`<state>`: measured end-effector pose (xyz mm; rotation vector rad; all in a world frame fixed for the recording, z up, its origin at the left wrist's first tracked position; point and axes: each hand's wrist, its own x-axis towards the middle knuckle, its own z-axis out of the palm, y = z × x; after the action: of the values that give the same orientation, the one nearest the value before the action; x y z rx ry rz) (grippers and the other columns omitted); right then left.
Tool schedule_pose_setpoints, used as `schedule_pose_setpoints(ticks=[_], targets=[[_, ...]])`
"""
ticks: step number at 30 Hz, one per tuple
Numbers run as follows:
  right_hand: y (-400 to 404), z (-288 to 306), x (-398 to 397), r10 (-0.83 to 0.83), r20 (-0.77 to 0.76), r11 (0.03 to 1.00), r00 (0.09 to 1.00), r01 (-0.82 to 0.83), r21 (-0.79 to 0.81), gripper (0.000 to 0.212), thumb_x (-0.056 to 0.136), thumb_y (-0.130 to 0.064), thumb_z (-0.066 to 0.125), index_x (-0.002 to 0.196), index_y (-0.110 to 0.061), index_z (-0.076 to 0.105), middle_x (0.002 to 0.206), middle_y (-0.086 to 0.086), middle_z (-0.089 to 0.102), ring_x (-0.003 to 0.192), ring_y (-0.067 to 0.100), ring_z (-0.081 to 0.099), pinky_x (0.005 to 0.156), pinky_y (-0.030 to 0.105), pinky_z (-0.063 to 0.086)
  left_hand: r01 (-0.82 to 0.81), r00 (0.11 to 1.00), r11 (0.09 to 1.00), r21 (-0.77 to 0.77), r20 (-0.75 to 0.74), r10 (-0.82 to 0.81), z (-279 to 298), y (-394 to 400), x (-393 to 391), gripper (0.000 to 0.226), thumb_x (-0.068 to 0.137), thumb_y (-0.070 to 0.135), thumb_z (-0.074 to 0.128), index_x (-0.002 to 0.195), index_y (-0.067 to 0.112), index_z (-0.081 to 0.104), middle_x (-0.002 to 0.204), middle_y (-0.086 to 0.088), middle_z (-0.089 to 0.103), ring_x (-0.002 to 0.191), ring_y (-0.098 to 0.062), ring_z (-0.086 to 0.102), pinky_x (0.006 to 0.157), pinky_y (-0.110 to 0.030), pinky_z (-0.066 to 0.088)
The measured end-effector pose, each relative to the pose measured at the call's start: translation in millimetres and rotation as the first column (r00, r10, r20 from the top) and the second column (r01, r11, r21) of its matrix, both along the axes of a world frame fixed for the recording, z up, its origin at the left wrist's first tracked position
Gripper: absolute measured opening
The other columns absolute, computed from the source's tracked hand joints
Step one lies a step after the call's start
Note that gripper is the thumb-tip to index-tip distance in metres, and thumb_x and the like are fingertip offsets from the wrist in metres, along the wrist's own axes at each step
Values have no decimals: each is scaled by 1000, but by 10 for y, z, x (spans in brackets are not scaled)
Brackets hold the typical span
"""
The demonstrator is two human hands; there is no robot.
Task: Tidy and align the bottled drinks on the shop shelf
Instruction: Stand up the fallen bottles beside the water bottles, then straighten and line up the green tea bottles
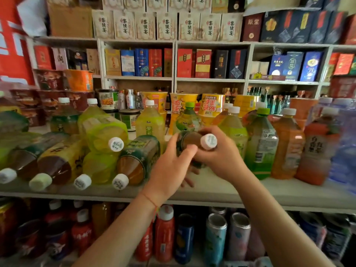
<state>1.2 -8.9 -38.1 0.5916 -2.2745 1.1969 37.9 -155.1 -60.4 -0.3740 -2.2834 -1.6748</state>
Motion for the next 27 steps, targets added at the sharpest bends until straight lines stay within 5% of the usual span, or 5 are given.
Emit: schedule_pose_setpoints(ticks=[2, 6, 10, 18, 27], targets=[[4, 197, -4, -125, -127, 987, 984, 111, -116, 7, 93, -25, 66, 100, -23, 64, 87, -14, 65, 80, -1, 61, 63, 13, 52, 74, 997, 996, 49, -14, -73, 43, 192, -1, 73, 102, 39, 52, 159, 38, 7, 106, -7, 73, 69, -12, 73, 51, -18, 50], [46, 352, -110, -277, -244, 955, 929, 240, -173, 16, 105, -21, 48, 102, -20, 63, 77, -9, 65, 69, 12, 67, 64, 38, 59, 67, 997, 998, -3, -30, -67, 150, 305, -156, 71, 102, 22, 55, 160, 31, 16, 93, -7, 77, 74, -14, 75, 64, -26, 59], [71, 373, -204, -341, -284, 939, 896, 314, -139, 16, 103, -24, 50, 103, -15, 65, 72, -7, 61, 59, 11, 57, 53, 30, 48, -32, 995, 987, -158, -103, 15, 135, 280, -276, 79, 91, 19, 69, 158, 26, 26, 84, 0, 77, 80, -12, 74, 82, -36, 61], [45, 313, -279, -261, -341, 965, 903, 249, -77, 10, 95, -26, 65, 94, -18, 60, 88, -4, 58, 86, 18, 57, 73, 34, 54, -318, 941, 835, -449, -256, 221, -24, 234, -431, 114, 68, 55, 86, 152, 50, 8, 158, -1, 19, 148, -27, 23, 118, -51, 35], [110, 142, -240, -77, -320, 994, 944, 47, -100, 65, 92, -21, 70, 148, -23, 37, 139, 3, 46, 118, 8, 46, 87, 8, 41, -256, 960, 944, -208, -166, 224, 28, 203, -622, 98, 65, 53, 88, 144, 32, 34, 132, 10, 55, 119, -17, 56, 95, -37, 52]])
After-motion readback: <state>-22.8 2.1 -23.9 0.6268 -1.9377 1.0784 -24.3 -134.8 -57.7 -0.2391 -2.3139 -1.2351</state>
